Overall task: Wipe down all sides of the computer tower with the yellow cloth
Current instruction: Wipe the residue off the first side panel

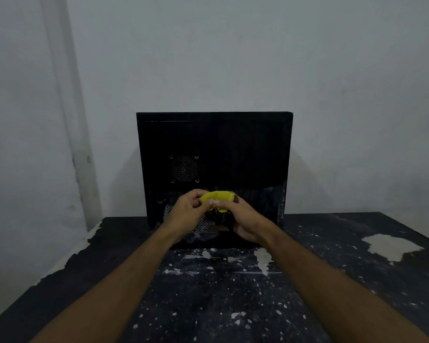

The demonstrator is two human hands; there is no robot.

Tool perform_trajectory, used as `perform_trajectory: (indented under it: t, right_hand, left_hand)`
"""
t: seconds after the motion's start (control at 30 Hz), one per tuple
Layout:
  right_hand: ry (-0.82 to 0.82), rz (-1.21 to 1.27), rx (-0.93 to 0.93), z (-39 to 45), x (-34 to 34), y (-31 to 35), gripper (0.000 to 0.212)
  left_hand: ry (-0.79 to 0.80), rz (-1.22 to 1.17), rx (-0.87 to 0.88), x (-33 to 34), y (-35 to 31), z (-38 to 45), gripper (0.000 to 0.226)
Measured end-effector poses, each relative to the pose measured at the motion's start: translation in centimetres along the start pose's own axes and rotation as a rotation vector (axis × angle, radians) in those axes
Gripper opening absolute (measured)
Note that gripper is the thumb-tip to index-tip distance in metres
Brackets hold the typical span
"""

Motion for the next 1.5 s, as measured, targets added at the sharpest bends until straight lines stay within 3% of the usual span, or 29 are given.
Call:
perform_trajectory:
  t: [0.1,0.2,0.33,0.5,0.6,0.77,0.9,1.0,1.23,1.37,1.5]
  right_hand:
    - [-0.058,0.117,-0.019,-0.3,0.2,0.4,0.03]
    - [-0.089,0.112,0.019,-0.6,-0.2,0.8,0.019]
    - [-0.117,0.154,0.113,-0.9,-0.9,0.6,0.04]
    - [-0.143,-0.252,-0.122,-0.4,-2.4,1.3,0.015]
    - [-0.108,-0.533,-0.246,-0.1,-4.0,2.0,0.008]
    - [-0.198,-0.844,-0.439,-1.5,-8.3,3.1,0.055]
    - [-0.412,-1.113,-0.621,-2.8,-12.8,4.8,0.051]
    - [-0.48,-1.165,-0.623,-3.7,-15.3,5.3,0.045]
    - [-0.382,-1.232,-0.712,-1.0,-15.9,7.9,0.044]
    - [-0.29,-1.355,-0.698,-0.2,-14.6,5.8,0.049]
    - [-0.127,-1.455,-0.642,-2.3,-15.4,2.5,0.037]
  left_hand:
    - [-0.018,-0.117,-0.013,1.5,0.6,-0.2,0.014]
    - [-0.1,0.067,0.069,1.6,1.4,0.6,0.018]
    - [-0.122,0.257,0.078,1.6,2.5,1.5,0.011]
    - [-0.03,0.454,0.101,1.8,2.7,1.1,0.04]
    - [-0.116,0.392,0.113,0.6,2.1,0.2,0.039]
    - [-0.427,0.439,0.311,-4.7,-0.7,0.2,0.017]
    - [-0.597,0.665,0.501,-8.2,-6.6,1.3,0.025]
    - [-0.655,0.785,0.554,-9.8,-10.5,2.2,0.03]
    - [-0.694,0.986,0.468,-12.1,-13.1,5.7,0.073]
    - [-0.624,1.032,0.37,-11.3,-12.3,7.4,0.081]
    - [-0.624,1.011,0.359,-11.0,-12.3,7.7,0.084]
Point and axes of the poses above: each hand's wrist, its own z-axis towards the middle knuckle, its own x-axis out of the palm, y = z × x, the point moved 6 cm from there along z, towards the middle knuckle, and after that the axes turned 12 degrees about -x, right-handed, at the moved point
